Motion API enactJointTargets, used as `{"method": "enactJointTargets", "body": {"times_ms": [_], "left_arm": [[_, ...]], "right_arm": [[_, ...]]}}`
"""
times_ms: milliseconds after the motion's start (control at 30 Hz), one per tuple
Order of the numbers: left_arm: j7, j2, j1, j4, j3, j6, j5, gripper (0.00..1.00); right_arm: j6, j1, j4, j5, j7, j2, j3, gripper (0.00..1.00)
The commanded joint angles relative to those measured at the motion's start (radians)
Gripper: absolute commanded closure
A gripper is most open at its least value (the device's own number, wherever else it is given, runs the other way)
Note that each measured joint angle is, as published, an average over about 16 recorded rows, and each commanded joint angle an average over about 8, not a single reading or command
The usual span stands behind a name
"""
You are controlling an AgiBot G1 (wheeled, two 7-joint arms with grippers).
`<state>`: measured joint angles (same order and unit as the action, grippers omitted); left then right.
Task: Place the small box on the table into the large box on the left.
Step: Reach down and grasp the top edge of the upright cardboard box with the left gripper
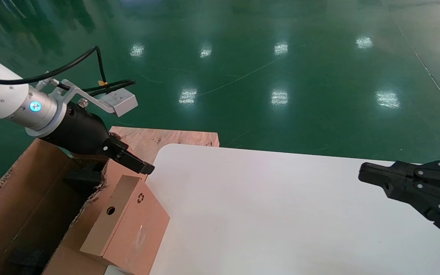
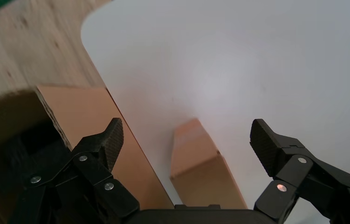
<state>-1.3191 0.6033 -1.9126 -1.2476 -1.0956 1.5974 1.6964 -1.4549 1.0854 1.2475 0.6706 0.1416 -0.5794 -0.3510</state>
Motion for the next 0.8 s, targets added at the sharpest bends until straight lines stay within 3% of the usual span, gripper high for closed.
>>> {"method": "enactJointTargets", "body": {"times_ms": [33,467,800], "left_arm": [[-0.036,0.003,-0.028,0.008,-0.047,0.003,-0.009,0.0],[-0.145,0.038,-0.172,0.094,-0.425,0.001,-0.186,0.0],[-0.115,0.067,-0.239,0.156,-0.582,-0.012,-0.312,0.0]], "right_arm": [[0.0,0.0,0.0,0.0,0.0,0.0,0.0,1.0],[0.0,0.0,0.0,0.0,0.0,0.0,0.0,1.0],[0.0,0.0,0.0,0.0,0.0,0.0,0.0,1.0]]}}
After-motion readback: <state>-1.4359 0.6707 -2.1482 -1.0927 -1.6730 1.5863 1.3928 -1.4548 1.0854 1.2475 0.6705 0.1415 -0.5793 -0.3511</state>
